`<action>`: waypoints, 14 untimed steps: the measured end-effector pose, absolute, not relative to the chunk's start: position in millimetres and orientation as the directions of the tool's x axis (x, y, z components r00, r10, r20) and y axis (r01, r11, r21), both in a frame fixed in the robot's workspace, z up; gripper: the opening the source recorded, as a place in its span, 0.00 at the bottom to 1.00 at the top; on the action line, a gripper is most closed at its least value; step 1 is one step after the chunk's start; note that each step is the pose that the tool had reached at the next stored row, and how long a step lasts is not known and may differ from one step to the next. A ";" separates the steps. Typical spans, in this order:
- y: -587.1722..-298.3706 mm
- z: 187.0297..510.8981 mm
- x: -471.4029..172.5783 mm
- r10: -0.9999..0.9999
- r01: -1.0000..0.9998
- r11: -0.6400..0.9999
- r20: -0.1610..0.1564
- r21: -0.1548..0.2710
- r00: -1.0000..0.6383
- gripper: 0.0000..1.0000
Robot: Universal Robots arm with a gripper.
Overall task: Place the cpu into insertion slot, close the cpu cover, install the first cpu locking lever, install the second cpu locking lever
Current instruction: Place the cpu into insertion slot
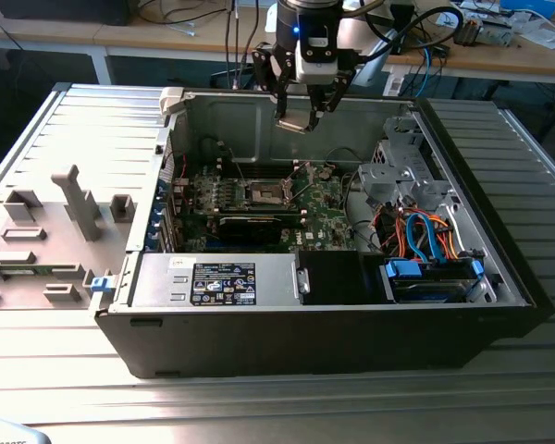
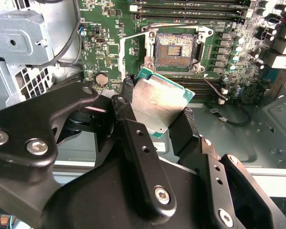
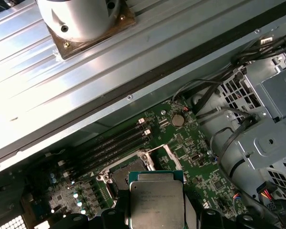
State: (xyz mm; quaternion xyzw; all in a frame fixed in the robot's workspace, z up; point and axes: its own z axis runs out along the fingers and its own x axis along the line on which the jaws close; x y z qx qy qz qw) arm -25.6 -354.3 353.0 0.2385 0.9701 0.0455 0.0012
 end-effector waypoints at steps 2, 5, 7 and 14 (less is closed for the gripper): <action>-354.3 353.0 -25.6 0.465 0.464 0.881 0.019 0.089 -0.885 0.55; -354.3 353.0 -25.6 0.466 0.466 0.880 0.019 0.089 -0.885 0.55; -354.3 352.9 -25.6 0.467 0.467 0.880 0.019 0.089 -0.884 0.55; -354.3 352.9 -25.6 0.471 0.471 0.878 0.019 0.089 -0.882 0.55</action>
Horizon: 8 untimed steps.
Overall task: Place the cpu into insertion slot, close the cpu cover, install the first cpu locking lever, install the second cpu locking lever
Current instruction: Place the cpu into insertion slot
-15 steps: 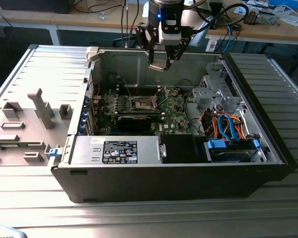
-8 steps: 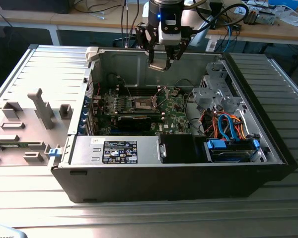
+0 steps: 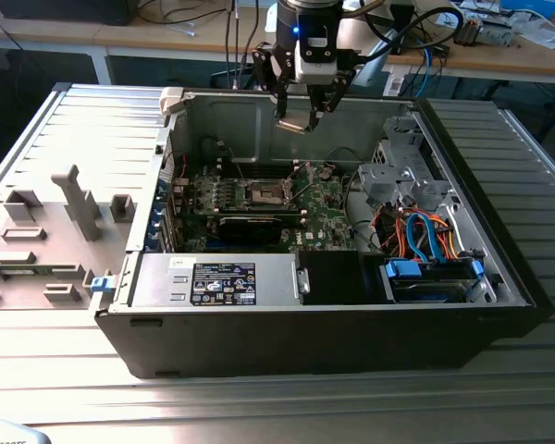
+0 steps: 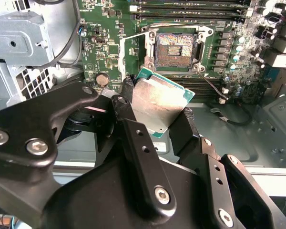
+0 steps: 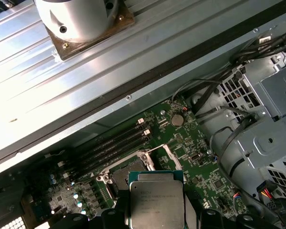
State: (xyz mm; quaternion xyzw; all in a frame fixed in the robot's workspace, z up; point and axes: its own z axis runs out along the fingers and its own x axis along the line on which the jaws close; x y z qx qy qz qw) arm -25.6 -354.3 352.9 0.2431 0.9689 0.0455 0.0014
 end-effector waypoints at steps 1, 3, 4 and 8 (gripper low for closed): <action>-354.3 352.9 -25.6 0.472 0.471 0.877 0.019 0.089 -0.882 0.55; -354.3 352.9 -25.6 0.473 0.472 0.877 0.019 0.089 -0.881 0.55; -354.3 352.9 -25.6 0.473 0.473 0.877 0.019 0.089 -0.881 0.55; -354.3 351.7 -25.6 0.501 0.501 0.861 0.019 0.089 -0.865 0.55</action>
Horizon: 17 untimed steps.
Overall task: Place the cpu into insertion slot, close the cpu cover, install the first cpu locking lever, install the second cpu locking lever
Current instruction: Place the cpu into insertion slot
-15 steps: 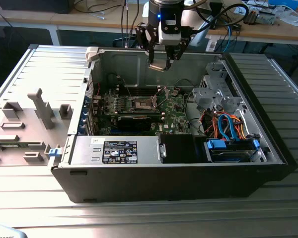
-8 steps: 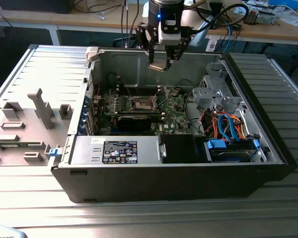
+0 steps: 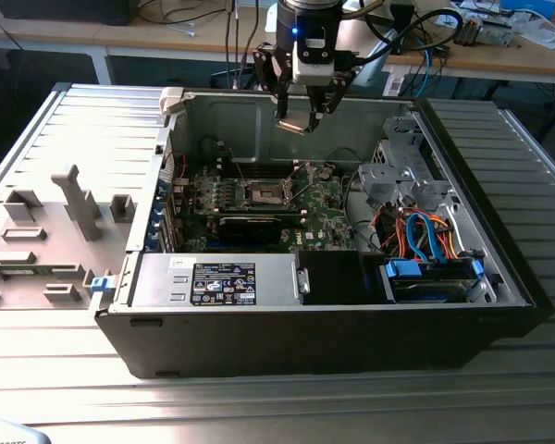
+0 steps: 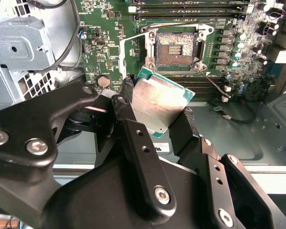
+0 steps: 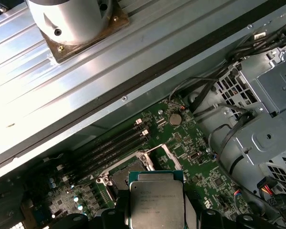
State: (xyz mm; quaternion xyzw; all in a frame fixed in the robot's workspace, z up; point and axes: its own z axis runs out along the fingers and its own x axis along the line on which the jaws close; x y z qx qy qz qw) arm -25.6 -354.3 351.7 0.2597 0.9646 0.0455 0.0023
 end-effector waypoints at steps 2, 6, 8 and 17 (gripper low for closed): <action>-354.3 351.7 -25.6 0.502 0.502 0.860 0.019 0.089 -0.865 0.55; -354.3 351.7 -25.6 0.504 0.504 0.859 0.019 0.089 -0.863 0.55; -354.3 351.7 -25.6 0.505 0.505 0.859 0.019 0.089 -0.863 0.55; -354.3 351.7 -25.6 0.509 0.508 0.857 0.019 0.089 -0.861 0.55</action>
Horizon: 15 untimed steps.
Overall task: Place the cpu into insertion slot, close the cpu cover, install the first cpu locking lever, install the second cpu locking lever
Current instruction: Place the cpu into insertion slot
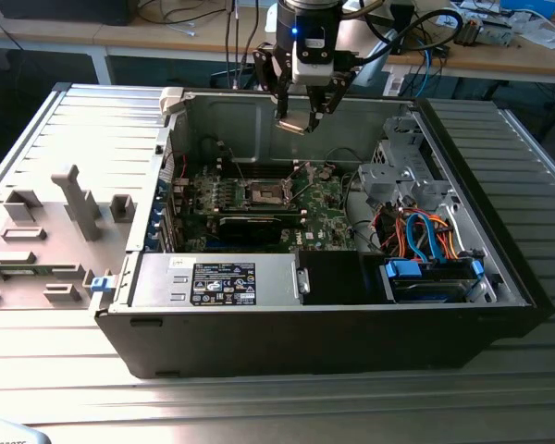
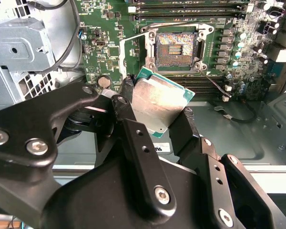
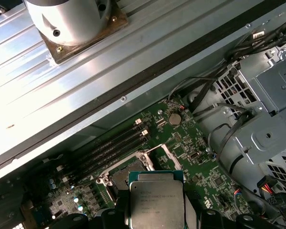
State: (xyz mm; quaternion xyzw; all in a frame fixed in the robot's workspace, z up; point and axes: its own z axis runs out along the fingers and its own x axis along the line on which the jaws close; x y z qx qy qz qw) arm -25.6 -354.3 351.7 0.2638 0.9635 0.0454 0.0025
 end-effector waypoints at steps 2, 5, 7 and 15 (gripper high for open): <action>-354.3 351.7 -25.6 0.509 0.509 0.856 0.019 0.089 -0.860 0.55; -354.3 351.6 -25.6 0.510 0.510 0.856 0.019 0.089 -0.860 0.55; -354.3 351.6 -25.6 0.511 0.510 0.855 0.019 0.089 -0.859 0.55; -354.3 351.6 -25.6 0.514 0.513 0.854 0.019 0.089 -0.858 0.55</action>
